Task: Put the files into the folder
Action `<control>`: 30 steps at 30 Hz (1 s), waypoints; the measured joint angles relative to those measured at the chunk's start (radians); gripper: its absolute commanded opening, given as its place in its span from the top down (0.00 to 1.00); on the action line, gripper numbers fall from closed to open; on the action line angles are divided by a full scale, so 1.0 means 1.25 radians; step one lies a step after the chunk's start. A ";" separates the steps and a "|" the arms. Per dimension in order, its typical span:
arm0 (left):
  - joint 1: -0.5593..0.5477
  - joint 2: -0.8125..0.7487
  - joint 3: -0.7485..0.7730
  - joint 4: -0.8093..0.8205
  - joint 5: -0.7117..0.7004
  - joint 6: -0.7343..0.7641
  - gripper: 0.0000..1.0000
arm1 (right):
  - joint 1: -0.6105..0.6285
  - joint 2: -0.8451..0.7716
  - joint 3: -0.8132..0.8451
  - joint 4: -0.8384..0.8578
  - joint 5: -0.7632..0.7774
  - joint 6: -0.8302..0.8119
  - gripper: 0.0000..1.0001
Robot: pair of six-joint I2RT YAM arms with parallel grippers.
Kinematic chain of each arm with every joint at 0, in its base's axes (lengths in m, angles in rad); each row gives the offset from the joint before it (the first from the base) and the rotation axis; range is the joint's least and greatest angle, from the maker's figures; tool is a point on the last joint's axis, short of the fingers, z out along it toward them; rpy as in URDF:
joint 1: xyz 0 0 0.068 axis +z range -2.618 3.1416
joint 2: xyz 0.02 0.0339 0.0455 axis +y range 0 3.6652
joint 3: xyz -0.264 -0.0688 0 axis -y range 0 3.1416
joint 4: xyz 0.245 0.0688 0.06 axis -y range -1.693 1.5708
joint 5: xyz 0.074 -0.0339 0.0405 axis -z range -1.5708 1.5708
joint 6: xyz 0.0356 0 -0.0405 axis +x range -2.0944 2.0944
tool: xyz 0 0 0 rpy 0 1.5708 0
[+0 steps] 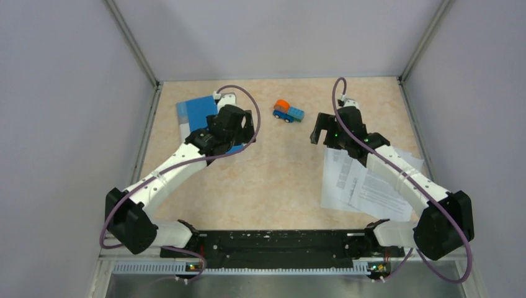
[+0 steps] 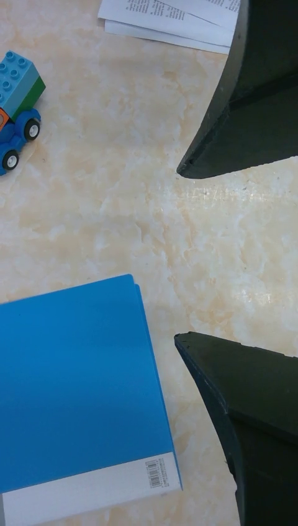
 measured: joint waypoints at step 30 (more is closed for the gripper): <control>0.479 -0.232 -0.568 0.303 0.223 -0.426 0.11 | 0.055 0.005 -0.053 0.063 -0.063 0.005 0.01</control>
